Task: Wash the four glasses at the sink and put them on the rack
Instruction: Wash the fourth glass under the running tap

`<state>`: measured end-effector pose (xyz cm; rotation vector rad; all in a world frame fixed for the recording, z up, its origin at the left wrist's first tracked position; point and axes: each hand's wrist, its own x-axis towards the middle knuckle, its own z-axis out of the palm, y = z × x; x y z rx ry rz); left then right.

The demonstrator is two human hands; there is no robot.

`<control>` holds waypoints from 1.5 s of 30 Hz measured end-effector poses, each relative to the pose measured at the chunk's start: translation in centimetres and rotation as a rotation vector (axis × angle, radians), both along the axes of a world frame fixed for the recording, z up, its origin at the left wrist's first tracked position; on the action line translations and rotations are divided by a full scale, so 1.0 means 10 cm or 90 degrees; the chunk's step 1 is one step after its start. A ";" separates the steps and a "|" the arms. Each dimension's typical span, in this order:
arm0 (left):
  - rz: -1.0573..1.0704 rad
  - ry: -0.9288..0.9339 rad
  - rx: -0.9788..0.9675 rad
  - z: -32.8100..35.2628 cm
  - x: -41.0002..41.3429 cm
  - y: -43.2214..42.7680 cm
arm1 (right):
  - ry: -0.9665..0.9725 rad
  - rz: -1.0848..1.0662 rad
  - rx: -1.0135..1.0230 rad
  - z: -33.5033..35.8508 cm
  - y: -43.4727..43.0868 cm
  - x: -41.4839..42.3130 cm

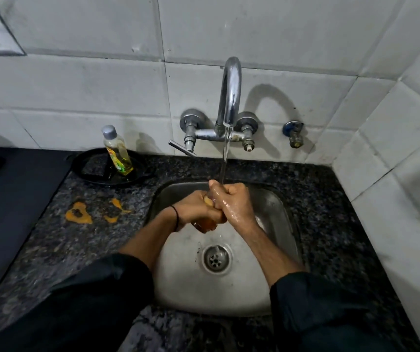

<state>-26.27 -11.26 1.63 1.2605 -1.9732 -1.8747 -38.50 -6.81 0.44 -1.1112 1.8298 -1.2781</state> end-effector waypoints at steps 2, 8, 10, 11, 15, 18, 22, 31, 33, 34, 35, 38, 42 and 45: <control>0.034 -0.225 -0.341 -0.04 -0.12 0.05 | 0.003 -0.052 0.054 0.06 -0.06 0.06; 0.042 0.030 -0.055 -0.14 -0.02 -0.02 | 0.132 -0.031 0.034 0.14 -0.11 0.04; -0.036 0.084 0.115 -0.08 0.07 -0.12 | 0.057 0.047 0.001 0.09 -0.05 -0.01; -0.040 0.034 0.070 -0.08 0.07 -0.17 | 0.036 0.047 -0.001 0.05 -0.04 -0.01; 0.054 -0.332 -0.543 -0.15 -0.15 -0.02 | 0.030 -0.078 0.086 -0.02 -0.22 0.07; 0.067 -0.166 -0.416 -0.18 -0.10 0.01 | 0.099 -0.031 0.083 0.01 -0.21 0.04; -0.097 -0.016 0.007 -0.05 0.13 -0.27 | 0.005 0.152 -0.014 -0.03 -0.02 -0.04; -0.015 -0.078 -0.157 -0.16 -0.01 -0.17 | 0.121 0.023 0.052 0.07 -0.09 0.05; -0.128 -0.042 -0.005 -0.09 0.10 -0.28 | 0.056 0.125 0.003 0.05 0.02 0.01; -0.140 -0.068 -0.025 -0.08 0.11 -0.30 | 0.024 0.138 -0.010 0.02 0.05 0.01; -0.123 -0.136 -0.118 -0.10 0.07 -0.28 | -0.012 0.109 -0.015 -0.02 0.04 0.03; 0.001 -0.339 -0.580 -0.29 -0.09 -0.09 | -0.044 -0.051 0.065 -0.04 -0.14 0.13; 0.019 -0.044 -0.206 -0.22 -0.01 -0.10 | 0.130 0.055 0.027 0.02 -0.09 0.03; -0.115 -0.007 0.002 -0.09 0.12 -0.26 | 0.004 0.165 -0.019 0.03 0.03 -0.06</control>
